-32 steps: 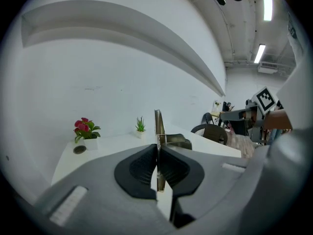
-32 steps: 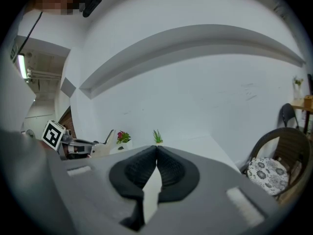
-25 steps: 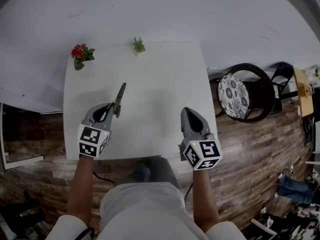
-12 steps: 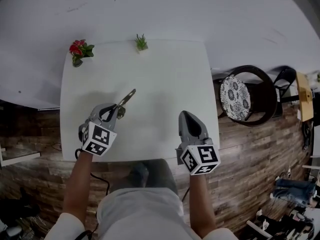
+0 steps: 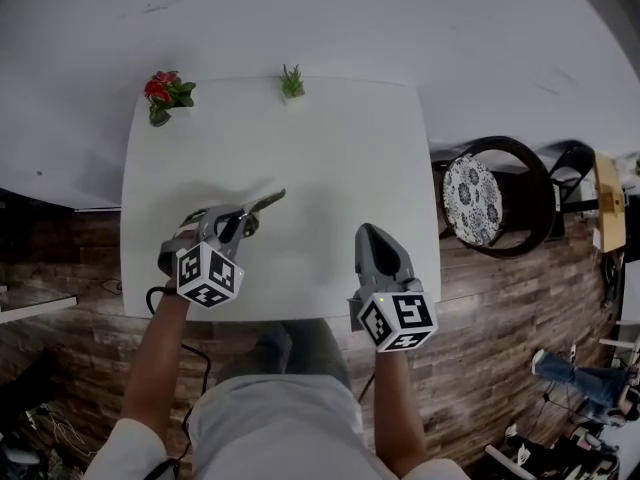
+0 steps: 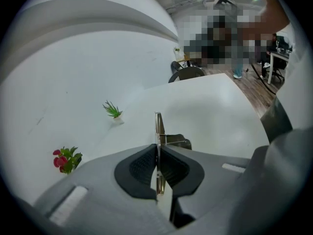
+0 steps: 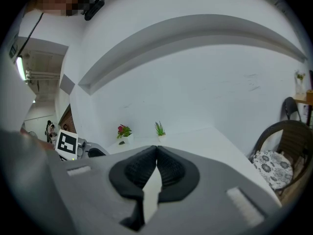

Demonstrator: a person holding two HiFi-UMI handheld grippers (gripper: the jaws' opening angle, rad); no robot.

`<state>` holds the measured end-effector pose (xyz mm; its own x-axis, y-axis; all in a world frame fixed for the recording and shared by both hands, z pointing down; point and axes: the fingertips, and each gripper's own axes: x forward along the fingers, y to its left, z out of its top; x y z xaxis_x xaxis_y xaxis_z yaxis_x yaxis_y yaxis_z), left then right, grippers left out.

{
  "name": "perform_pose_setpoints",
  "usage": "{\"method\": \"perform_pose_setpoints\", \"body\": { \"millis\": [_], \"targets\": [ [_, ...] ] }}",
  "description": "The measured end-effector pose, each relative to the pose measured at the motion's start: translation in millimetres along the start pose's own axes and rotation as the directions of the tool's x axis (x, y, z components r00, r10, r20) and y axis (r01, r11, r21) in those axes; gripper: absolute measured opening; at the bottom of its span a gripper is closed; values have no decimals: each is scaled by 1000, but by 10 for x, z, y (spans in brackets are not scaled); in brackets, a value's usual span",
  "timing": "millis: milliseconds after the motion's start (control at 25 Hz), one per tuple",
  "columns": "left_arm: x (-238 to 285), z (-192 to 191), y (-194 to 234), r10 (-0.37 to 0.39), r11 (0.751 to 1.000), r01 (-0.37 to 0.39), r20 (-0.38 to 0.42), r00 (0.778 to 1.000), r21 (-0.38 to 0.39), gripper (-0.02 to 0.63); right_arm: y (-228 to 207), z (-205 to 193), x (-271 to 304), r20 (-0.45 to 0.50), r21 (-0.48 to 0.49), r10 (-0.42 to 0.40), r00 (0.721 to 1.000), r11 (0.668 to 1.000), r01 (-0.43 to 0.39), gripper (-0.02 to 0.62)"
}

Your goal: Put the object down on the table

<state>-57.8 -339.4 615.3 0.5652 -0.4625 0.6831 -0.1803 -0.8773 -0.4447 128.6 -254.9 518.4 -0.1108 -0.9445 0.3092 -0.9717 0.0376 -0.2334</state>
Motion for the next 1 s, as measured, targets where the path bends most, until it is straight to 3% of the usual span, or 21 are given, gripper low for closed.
{"method": "perform_pose_setpoints", "body": {
  "millis": [480,1000],
  "targets": [
    [183,17,-310,-48,978,57,-49,998,199,15,-46,-71,9,-10,17,-2,1000,1000,2,3],
    [249,4,-449,-61,980,68,-43,997,185,25,-114,-145,-58,-27,21,-12,1000,1000,12,3]
  ]
}}
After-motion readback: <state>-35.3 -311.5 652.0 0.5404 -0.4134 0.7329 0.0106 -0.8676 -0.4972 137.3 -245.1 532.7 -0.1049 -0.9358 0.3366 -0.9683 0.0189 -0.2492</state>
